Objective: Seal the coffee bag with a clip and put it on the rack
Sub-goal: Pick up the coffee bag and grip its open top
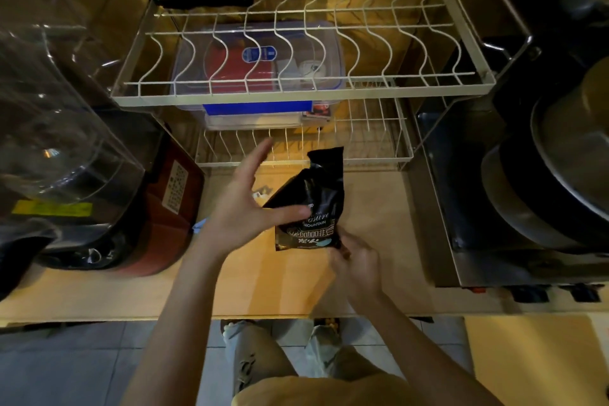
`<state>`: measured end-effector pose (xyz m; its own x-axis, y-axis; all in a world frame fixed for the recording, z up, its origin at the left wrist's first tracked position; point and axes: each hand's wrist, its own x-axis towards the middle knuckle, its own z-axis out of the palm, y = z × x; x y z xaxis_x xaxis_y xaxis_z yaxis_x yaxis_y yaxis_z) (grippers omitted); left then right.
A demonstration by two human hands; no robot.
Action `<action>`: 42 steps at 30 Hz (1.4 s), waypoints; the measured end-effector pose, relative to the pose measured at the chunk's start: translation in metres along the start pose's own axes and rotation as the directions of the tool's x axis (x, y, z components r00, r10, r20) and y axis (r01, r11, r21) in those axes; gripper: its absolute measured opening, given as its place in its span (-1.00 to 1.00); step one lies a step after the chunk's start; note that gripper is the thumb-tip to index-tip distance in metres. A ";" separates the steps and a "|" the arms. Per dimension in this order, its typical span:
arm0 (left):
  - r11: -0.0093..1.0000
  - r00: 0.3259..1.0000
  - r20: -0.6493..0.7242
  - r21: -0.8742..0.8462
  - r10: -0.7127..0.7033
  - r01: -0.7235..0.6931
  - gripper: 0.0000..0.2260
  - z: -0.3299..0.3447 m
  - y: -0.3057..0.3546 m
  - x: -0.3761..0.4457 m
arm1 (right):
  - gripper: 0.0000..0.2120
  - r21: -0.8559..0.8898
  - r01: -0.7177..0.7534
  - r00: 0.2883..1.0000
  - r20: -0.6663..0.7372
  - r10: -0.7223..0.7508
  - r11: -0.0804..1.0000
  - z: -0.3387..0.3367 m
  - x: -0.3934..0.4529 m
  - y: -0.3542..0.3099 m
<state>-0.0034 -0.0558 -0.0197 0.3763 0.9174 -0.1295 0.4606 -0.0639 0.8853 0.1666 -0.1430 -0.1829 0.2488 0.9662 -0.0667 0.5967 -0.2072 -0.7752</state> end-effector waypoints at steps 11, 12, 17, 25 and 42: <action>0.924 0.974 -0.062 0.333 0.219 -0.186 -0.85 0.043 0.036 0.034 | -0.75 0.166 -0.258 0.953 -0.117 0.279 0.952 0.000 -0.003 -0.002; 0.929 0.973 -0.065 0.317 0.223 -0.191 -0.86 0.045 0.035 0.033 | -0.79 0.174 -0.276 0.948 -0.111 0.297 0.945 0.003 -0.003 -0.002; 0.961 0.958 -0.168 0.186 0.234 -0.202 -0.92 0.050 0.025 0.027 | -0.87 0.130 -0.229 0.955 -0.160 0.248 0.965 0.013 -0.002 -0.001; 0.985 0.945 -0.289 -0.030 0.153 -0.169 -0.83 0.047 0.022 0.019 | -0.91 0.031 -0.120 0.981 -0.150 0.124 0.992 0.019 -0.003 0.007; 0.977 0.973 -0.190 -0.142 0.130 -0.158 -0.89 0.043 0.014 0.007 | -0.85 0.047 -0.260 0.965 0.055 0.257 0.965 -0.003 0.054 -0.002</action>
<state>0.0404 -0.0671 -0.0272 0.2736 0.9590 0.0733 0.2768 -0.1515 0.9489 0.1811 -0.0908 -0.1828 0.3513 0.8875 -0.2983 0.4749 -0.4434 -0.7602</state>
